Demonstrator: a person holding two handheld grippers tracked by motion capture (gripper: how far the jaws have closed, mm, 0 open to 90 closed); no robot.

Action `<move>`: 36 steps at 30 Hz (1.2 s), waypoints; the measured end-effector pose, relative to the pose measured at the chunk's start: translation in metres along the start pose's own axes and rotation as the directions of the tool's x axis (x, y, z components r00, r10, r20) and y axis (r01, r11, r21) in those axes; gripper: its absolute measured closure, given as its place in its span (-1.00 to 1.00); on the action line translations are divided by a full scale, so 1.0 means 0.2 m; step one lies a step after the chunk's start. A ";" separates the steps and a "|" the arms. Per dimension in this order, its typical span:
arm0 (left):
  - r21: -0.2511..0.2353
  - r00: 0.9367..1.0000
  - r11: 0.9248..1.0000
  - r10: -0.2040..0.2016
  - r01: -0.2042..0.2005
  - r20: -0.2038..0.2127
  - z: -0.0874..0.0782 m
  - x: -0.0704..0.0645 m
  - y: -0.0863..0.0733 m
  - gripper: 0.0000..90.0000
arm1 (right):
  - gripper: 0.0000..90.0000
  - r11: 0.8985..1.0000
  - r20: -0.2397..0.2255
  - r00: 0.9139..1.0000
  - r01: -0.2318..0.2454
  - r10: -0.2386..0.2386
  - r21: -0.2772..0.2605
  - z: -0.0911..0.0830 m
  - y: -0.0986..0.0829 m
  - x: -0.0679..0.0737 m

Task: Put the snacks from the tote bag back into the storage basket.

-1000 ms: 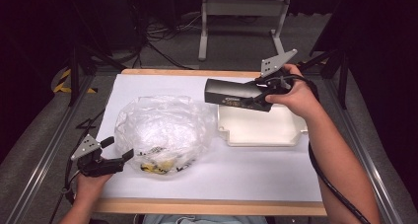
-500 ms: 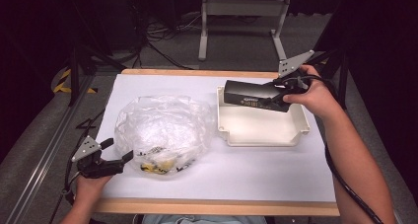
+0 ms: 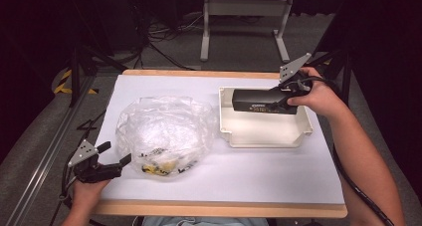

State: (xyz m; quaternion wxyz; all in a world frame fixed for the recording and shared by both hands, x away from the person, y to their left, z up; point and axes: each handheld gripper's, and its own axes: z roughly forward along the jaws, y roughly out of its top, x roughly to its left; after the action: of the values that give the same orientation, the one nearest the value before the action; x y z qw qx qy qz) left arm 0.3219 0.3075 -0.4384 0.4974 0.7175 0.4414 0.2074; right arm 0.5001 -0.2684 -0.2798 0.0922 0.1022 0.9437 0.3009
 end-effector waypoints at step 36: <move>0.013 1.000 1.000 0.005 -0.005 0.001 0.01 0.00 0.00 -0.82 | -0.08 0.982 -0.098 0.995 0.027 -0.009 0.185 0.26 -0.12 -0.08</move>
State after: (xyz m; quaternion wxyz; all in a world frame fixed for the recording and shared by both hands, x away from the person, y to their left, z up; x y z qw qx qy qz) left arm 0.3227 0.3058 -0.4398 0.4926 0.7218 0.4406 0.2053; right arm 0.5244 -0.2623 -0.3340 0.0391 0.0870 0.9719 0.2153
